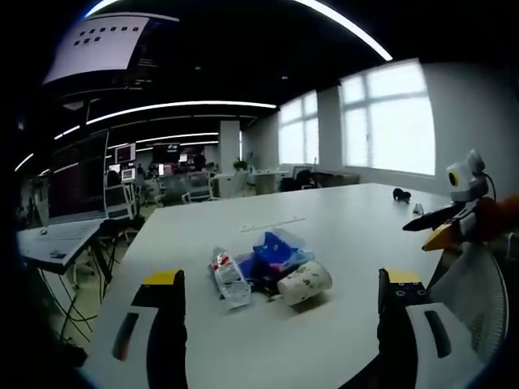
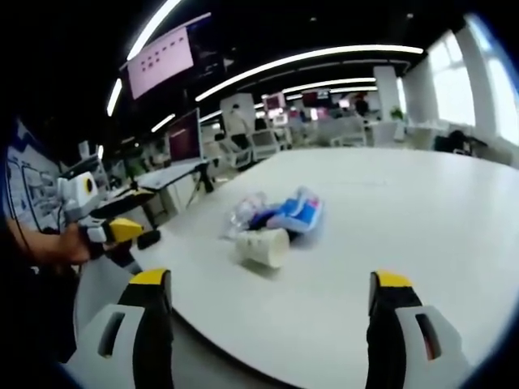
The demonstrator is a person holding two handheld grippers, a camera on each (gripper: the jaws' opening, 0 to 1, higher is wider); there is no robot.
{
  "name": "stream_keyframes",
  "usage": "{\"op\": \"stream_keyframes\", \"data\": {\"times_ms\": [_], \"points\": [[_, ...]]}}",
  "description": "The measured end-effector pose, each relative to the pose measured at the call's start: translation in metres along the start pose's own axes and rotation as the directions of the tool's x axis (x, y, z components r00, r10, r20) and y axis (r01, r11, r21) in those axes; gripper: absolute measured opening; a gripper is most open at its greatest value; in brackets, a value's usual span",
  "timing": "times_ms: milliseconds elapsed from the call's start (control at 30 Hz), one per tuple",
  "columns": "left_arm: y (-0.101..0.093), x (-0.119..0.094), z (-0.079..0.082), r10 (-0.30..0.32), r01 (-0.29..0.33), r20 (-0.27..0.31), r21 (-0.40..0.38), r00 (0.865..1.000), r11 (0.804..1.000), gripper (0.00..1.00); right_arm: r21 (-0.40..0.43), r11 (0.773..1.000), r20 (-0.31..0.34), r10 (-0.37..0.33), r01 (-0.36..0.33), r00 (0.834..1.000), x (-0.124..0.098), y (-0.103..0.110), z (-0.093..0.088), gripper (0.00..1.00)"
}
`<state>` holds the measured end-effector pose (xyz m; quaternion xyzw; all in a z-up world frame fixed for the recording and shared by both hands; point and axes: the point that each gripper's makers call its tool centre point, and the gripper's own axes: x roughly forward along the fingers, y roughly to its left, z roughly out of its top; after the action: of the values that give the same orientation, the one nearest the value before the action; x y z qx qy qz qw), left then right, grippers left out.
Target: Arrange the tabletop items into an orderly group along one side of the table until the central work area is clear of visible clutter.
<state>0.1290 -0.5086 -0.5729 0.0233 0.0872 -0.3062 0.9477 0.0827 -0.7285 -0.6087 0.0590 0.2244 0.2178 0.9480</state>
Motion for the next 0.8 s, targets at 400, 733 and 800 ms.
{"op": "stream_keyframes", "data": {"times_ms": [400,733,800], "points": [[0.005,0.000,-0.001,0.022,-0.023,-0.007,-0.004,1.000,1.000,1.00,0.021,1.000,-0.020,0.017,-0.017,1.000,0.005,0.000,-0.002,1.00],[0.010,0.000,-0.003,0.048,-0.048,-0.019,-0.009,0.999,0.999,1.00,0.036,0.998,-0.029,0.059,-0.058,0.998,0.014,0.000,0.000,1.00],[0.008,0.000,-0.004,0.040,-0.040,-0.020,-0.001,0.999,0.999,1.00,0.032,0.997,-0.028,0.076,-0.075,0.997,0.014,0.003,-0.001,1.00]]}}
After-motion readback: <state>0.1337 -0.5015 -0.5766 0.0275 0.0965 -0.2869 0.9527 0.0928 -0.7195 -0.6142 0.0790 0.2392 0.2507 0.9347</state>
